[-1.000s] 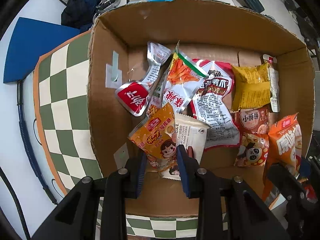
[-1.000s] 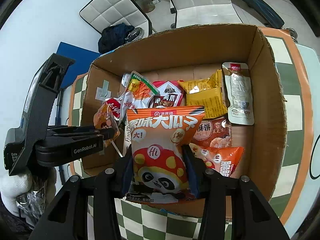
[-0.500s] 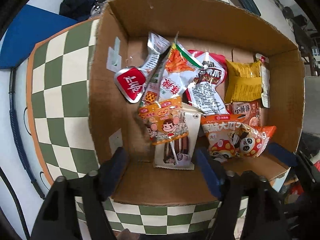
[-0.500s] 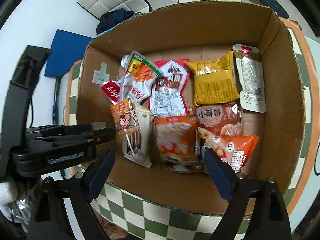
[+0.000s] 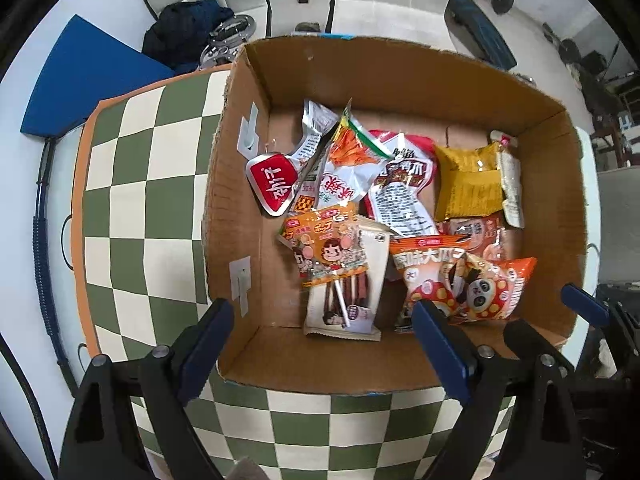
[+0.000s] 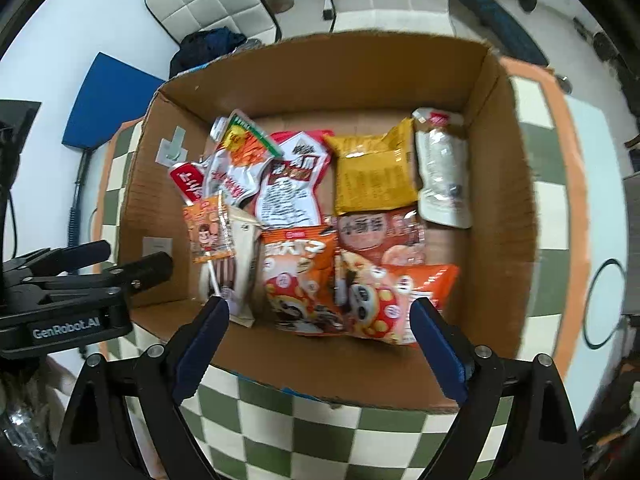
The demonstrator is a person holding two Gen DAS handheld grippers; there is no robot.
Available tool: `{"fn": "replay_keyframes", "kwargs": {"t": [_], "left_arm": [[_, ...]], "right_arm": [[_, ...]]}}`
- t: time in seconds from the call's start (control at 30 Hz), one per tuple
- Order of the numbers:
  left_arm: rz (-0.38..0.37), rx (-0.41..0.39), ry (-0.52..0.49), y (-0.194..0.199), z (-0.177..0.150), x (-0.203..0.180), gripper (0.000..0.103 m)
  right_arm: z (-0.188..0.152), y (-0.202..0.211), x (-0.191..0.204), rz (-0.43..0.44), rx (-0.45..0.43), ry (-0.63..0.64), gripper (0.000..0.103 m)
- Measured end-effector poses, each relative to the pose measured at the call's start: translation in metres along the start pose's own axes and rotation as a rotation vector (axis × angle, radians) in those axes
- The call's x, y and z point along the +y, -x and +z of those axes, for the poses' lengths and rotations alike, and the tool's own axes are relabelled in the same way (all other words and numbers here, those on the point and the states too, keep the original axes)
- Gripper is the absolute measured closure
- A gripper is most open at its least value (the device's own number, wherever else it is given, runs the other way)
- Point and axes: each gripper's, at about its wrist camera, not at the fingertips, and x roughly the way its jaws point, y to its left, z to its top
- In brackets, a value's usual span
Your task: Organize snacks
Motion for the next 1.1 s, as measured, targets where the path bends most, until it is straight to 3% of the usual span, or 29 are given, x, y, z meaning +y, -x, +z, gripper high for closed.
{"fn": "replay_keyframes", "kwargs": {"t": [0.23, 0.7, 0.9, 1.1], "left_arm": [[-0.020, -0.069, 0.019, 0.017, -0.015, -0.004, 0.012], [-0.017, -0.157, 0.036, 0.044, -0.036, -0.008, 0.012], [-0.018, -0.287, 0.053, 0.088, -0.064, -0.008, 0.012], [-0.019, -0.413, 0.040, 0.138, -0.109, -0.012, 0.012]], "right_arm": [[-0.007, 0.021, -0.011, -0.060, -0.063, -0.005, 0.007], [-0.022, 0.038, -0.026, -0.058, -0.103, -0.053, 0.006], [-0.040, 0.074, -0.026, -0.059, -0.187, -0.059, 0.006], [-0.079, 0.131, -0.012, -0.064, -0.302, -0.036, 0.006]]}}
